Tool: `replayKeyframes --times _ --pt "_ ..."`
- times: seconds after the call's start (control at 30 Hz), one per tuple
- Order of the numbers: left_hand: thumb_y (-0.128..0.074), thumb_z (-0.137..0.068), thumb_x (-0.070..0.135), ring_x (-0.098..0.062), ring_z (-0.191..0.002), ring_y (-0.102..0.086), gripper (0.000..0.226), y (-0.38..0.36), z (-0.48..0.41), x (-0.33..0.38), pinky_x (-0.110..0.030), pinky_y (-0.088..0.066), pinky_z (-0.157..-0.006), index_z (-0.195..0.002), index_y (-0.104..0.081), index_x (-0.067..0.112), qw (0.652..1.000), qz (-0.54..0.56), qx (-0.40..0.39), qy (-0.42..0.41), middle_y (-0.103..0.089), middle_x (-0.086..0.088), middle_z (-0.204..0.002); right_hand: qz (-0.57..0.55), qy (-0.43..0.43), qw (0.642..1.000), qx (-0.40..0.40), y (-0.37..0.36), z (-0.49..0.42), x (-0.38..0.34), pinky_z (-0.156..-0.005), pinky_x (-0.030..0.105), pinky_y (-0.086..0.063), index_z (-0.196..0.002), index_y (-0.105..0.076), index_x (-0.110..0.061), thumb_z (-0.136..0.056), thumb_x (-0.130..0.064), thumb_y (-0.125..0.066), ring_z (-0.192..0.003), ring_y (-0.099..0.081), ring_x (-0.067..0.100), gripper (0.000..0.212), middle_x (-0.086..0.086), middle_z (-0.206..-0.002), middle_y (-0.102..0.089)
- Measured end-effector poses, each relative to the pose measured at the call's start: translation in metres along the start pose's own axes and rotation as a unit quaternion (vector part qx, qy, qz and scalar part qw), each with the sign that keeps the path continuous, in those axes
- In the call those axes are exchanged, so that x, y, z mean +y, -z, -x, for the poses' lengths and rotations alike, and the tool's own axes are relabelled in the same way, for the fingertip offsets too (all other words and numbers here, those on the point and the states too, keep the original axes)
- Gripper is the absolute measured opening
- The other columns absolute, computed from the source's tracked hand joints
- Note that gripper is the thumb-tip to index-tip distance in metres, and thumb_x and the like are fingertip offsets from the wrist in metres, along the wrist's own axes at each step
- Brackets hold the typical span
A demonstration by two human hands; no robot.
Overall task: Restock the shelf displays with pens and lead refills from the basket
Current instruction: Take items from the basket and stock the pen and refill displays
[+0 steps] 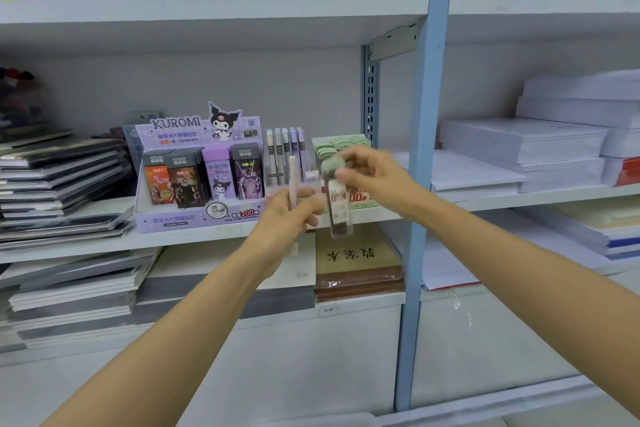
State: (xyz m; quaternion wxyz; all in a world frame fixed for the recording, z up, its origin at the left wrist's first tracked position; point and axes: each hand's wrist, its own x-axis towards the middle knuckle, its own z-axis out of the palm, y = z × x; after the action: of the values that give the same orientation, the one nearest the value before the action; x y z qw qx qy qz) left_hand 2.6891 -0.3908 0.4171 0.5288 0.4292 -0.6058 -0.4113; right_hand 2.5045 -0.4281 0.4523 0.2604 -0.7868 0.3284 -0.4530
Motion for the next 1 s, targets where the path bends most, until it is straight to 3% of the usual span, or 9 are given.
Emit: replayKeyframes --times 0.1,0.2,0.37,0.53,0.63,0.7,0.8,0.9,1.0 --pt "-0.039 -0.101 0.017 -0.014 -0.071 -0.051 0.023 -0.001 -0.007 0.002 -0.024 -0.036 -0.061 -0.093 -0.06 0.012 0.999 0.027 0.018 0.024 -0.063 -0.002 -0.078 -0.019 0.024 0.99 0.139 0.029 -0.016 -0.004 -0.069 0.021 -0.051 -0.108 -0.054 -0.008 -0.097 -0.01 -0.052 -0.084 -0.063 0.011 0.011 0.006 -0.1 -0.065" --pt "-0.032 -0.105 0.023 -0.012 -0.067 -0.058 0.032 0.004 -0.008 0.0 -0.02 -0.047 -0.06 -0.095 -0.061 0.013 0.999 0.012 -0.026 -0.02 -0.063 0.001 -0.071 0.026 0.048 0.971 0.231 0.054 -0.033 -0.004 -0.069 0.023 -0.049 -0.103 -0.049 -0.014 -0.098 -0.006 -0.049 -0.084 -0.061 0.01 0.009 0.002 -0.097 -0.064" --pt "-0.036 -0.104 0.032 -0.01 -0.053 -0.049 0.029 0.008 -0.009 -0.006 -0.02 -0.043 -0.049 -0.101 -0.062 0.019 0.999 0.002 -0.028 -0.033 -0.048 0.009 -0.055 0.135 0.016 0.968 0.211 0.063 -0.048 0.018 -0.077 0.033 -0.051 -0.103 -0.051 -0.019 -0.097 -0.011 -0.052 -0.083 -0.057 0.013 0.01 0.007 -0.101 -0.066" --pt "-0.038 -0.104 0.023 -0.006 -0.051 -0.038 0.017 0.008 -0.008 -0.01 -0.014 -0.03 -0.042 -0.104 -0.054 0.018 1.0 -0.012 -0.022 -0.004 -0.045 0.01 -0.06 0.196 -0.019 0.966 0.17 0.053 -0.055 0.042 -0.07 0.018 -0.046 -0.11 -0.057 -0.01 -0.096 -0.013 -0.055 -0.085 -0.059 0.016 0.015 0.005 -0.1 -0.067" --pt "-0.041 -0.103 0.021 -0.008 -0.055 -0.042 0.013 0.009 -0.006 -0.01 -0.014 -0.033 -0.044 -0.101 -0.054 0.017 1.0 -0.011 -0.021 0.001 -0.05 0.005 -0.067 0.216 -0.034 0.963 0.16 0.048 -0.055 0.052 -0.062 0.007 -0.039 -0.111 -0.057 -0.013 -0.095 -0.013 -0.058 -0.077 -0.058 0.005 0.016 0.002 -0.094 -0.067" --pt "-0.043 -0.103 0.02 -0.01 -0.057 -0.045 0.014 0.01 -0.006 -0.01 -0.014 -0.038 -0.049 -0.099 -0.055 0.015 1.0 0.006 -0.027 -0.008 -0.053 0.001 -0.071 0.227 -0.034 0.958 0.174 0.045 -0.054 0.055 -0.063 0.013 -0.041 -0.111 -0.055 -0.017 -0.094 -0.013 -0.06 -0.074 -0.055 -0.001 0.018 -0.002 -0.089 -0.064" --pt "-0.047 -0.101 0.019 -0.011 -0.058 -0.049 0.014 0.012 -0.005 -0.011 -0.02 -0.042 -0.055 -0.101 -0.059 0.012 1.0 0.016 -0.023 -0.013 -0.054 -0.002 -0.077 0.291 -0.034 0.938 0.184 0.042 -0.055 0.055 -0.074 0.027 -0.047 -0.106 -0.059 -0.018 -0.09 -0.014 -0.065 -0.084 -0.058 0.011 0.017 -0.001 -0.101 -0.06" --pt "-0.051 -0.099 0.02 -0.012 -0.058 -0.049 0.016 0.015 -0.005 -0.013 -0.02 -0.044 -0.053 -0.105 -0.062 0.009 1.0 0.011 -0.013 -0.015 -0.053 -0.004 -0.079 0.32 -0.064 0.925 0.194 0.04 -0.053 0.051 -0.084 0.026 -0.042 -0.113 -0.064 -0.016 -0.092 -0.019 -0.064 -0.102 -0.053 0.015 0.021 0.003 -0.12 -0.052" --pt "-0.055 -0.097 0.019 -0.011 -0.057 -0.048 0.015 0.018 -0.003 -0.014 -0.018 -0.042 -0.052 -0.104 -0.066 0.012 1.0 0.006 -0.006 -0.017 -0.054 -0.002 -0.076 0.254 -0.001 0.941 0.222 0.031 -0.046 0.033 -0.082 0.019 -0.044 -0.115 -0.063 -0.017 -0.095 -0.024 -0.058 -0.095 -0.054 0.009 0.022 0.001 -0.118 -0.054"
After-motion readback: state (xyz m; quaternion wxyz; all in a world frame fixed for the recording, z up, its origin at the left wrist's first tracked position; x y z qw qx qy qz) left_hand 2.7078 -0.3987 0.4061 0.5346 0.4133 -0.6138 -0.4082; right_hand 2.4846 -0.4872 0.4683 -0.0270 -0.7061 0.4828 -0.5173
